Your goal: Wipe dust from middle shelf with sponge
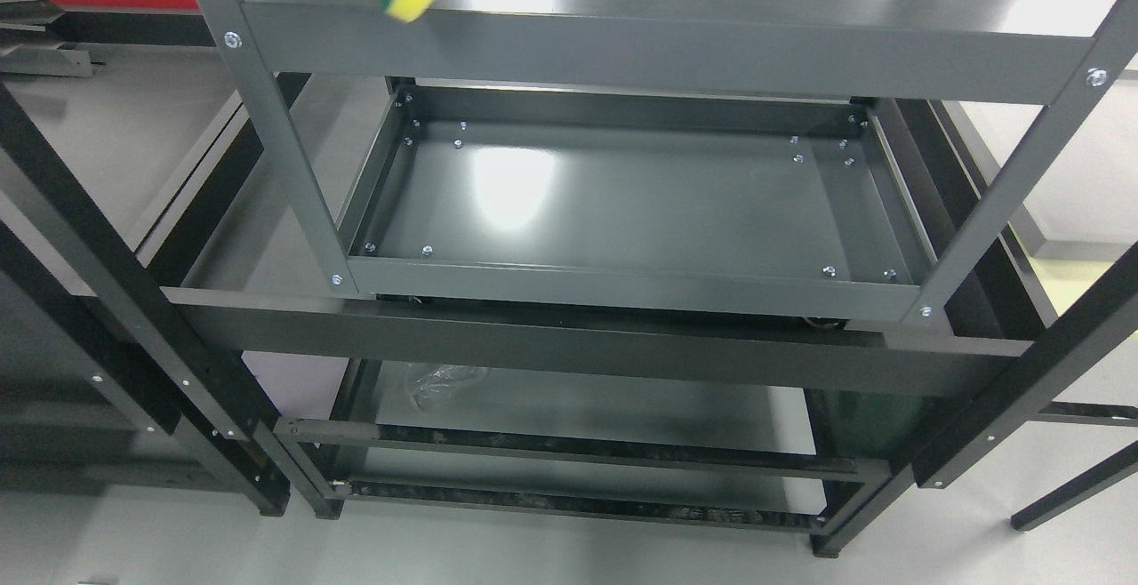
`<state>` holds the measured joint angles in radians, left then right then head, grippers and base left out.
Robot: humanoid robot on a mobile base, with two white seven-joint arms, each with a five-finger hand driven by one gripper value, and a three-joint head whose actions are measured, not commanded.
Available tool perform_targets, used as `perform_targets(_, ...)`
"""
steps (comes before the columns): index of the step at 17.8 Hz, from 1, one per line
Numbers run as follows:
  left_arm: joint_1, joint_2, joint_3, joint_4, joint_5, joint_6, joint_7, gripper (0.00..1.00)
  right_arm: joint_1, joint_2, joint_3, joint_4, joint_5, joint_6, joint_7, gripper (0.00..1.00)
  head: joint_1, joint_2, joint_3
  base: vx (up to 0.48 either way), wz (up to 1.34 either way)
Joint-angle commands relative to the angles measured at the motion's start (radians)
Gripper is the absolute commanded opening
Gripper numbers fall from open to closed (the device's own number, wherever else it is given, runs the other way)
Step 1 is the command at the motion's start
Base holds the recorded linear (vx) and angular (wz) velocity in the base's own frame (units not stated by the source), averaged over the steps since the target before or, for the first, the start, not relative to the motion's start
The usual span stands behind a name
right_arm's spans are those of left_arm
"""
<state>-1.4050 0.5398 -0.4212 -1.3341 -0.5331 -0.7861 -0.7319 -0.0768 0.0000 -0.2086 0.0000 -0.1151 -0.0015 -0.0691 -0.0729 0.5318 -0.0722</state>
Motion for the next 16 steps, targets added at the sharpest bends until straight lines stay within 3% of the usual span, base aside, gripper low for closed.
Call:
perform_targets(1,-0.069,-0.357,-0.002,0.15,-0.11,0.001,0.002,0.02,0.0,-0.017,0.0,-0.017,0.0,0.074,-0.003,1.0,0.0,0.0,0.0,0.0,0.0)
perform_targets(5,-0.107,-0.513,-0.014,0.213,-0.2,0.001,0.003,0.02,0.0,-0.017,0.0,-0.017,0.0,0.072,-0.003,1.0,0.0,0.0,0.0,0.0,0.0)
perform_targets(10,-0.14,-0.522,-0.118,0.292,-0.277,0.001,0.028,0.02,0.0,-0.017,0.0,-0.017,0.0,0.072,-0.003,1.0,0.0,0.0,0.0,0.0,0.0)
perform_targets(16,-0.164,-0.522,-0.246,0.309,-0.288,0.008,0.199,0.02,0.0,-0.017,0.0,-0.017,0.0,0.072,-0.003,1.0,0.0,0.0,0.0,0.0,0.0)
